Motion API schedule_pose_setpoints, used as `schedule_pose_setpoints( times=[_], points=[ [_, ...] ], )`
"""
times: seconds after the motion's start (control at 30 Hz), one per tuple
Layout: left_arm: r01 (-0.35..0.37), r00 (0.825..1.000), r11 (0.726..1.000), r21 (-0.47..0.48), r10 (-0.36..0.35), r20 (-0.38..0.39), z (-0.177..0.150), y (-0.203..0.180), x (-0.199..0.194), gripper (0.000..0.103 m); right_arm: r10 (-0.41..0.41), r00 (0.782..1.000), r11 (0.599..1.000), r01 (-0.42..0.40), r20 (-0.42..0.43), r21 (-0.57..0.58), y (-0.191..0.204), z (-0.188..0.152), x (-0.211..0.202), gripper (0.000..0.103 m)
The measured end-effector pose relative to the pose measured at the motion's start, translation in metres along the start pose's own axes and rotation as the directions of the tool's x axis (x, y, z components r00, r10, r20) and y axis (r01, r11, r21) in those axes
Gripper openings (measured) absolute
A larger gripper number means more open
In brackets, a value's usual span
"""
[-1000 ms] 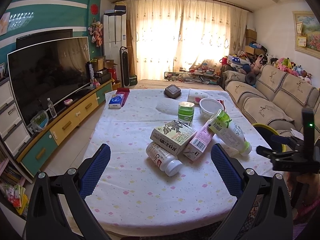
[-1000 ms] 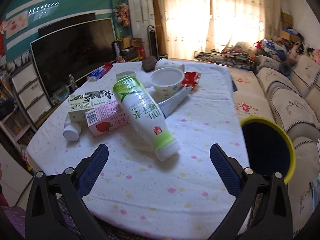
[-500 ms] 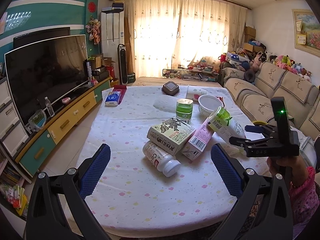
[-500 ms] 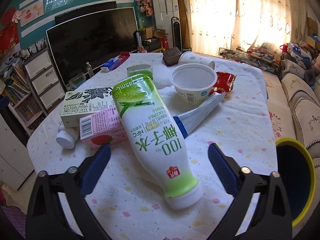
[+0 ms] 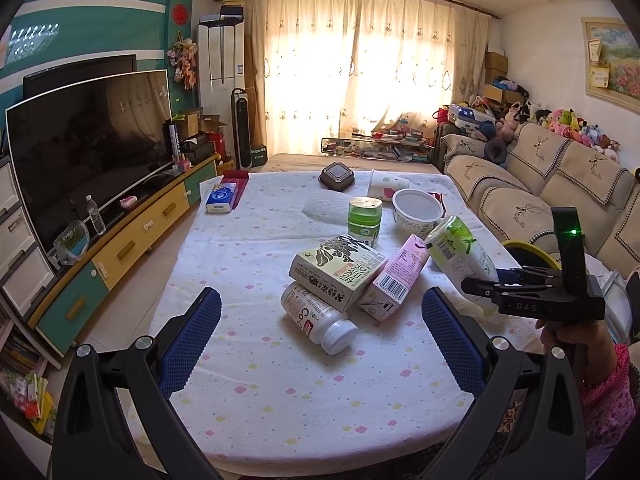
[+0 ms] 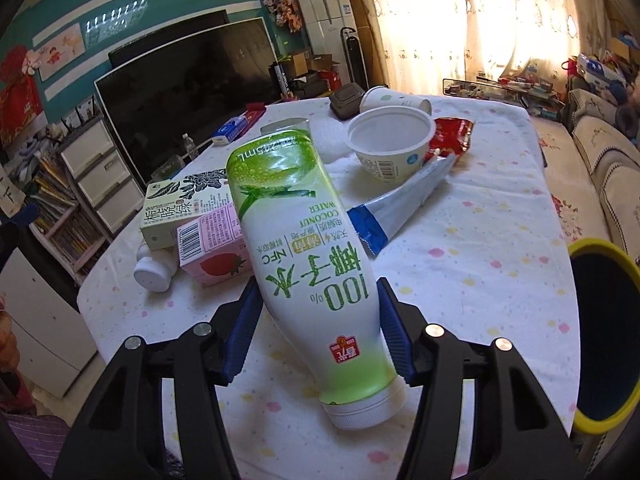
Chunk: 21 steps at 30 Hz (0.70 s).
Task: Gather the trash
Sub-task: 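Carry the bottle over the yellow-rimmed bin and open the right gripper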
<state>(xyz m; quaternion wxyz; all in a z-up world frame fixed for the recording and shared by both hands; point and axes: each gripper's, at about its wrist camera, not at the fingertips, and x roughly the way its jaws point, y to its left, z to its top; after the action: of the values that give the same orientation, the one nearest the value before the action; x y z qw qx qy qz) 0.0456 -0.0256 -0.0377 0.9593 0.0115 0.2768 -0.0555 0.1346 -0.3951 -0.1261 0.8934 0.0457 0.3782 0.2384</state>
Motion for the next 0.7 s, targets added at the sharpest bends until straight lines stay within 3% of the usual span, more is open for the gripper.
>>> schedule_pose_setpoints(
  times=[0.17,0.23,0.37,0.47,0.63,0.7],
  points=[
    [0.01,1.0,1.0,0.006,-0.01,0.002,0.0,-0.003,0.0,0.099,-0.045,0.996,0.997,0.04,0.076,0.065,-0.018,-0.003,-0.031,0.055],
    [0.013,1.0,1.0,0.007,-0.013,0.002,0.0,-0.004,0.0,0.099,-0.116,0.987,0.988,0.104,0.109,0.113,-0.037,-0.001,-0.046,0.055],
    [0.019,1.0,1.0,0.006,-0.019,-0.002,-0.001,-0.006,0.001,0.099,-0.29,0.95,0.933,0.254,0.113,0.256,-0.094,0.001,-0.065,0.055],
    [0.023,1.0,1.0,0.009,-0.023,-0.008,-0.001,-0.007,0.005,0.099,-0.429,0.902,0.859,0.391,0.047,0.329,-0.14,0.0,-0.062,0.055],
    [0.033,0.999,0.999,0.016,-0.032,-0.017,-0.001,-0.012,0.01,0.099,-0.529,0.839,0.741,0.53,-0.127,0.412,-0.213,-0.011,-0.034,0.055],
    [0.032,0.999,0.999,0.023,-0.031,-0.025,-0.001,-0.014,0.013,0.099,-0.519,0.836,0.721,0.539,-0.177,0.436,-0.232,-0.016,-0.021,0.055]
  ],
)
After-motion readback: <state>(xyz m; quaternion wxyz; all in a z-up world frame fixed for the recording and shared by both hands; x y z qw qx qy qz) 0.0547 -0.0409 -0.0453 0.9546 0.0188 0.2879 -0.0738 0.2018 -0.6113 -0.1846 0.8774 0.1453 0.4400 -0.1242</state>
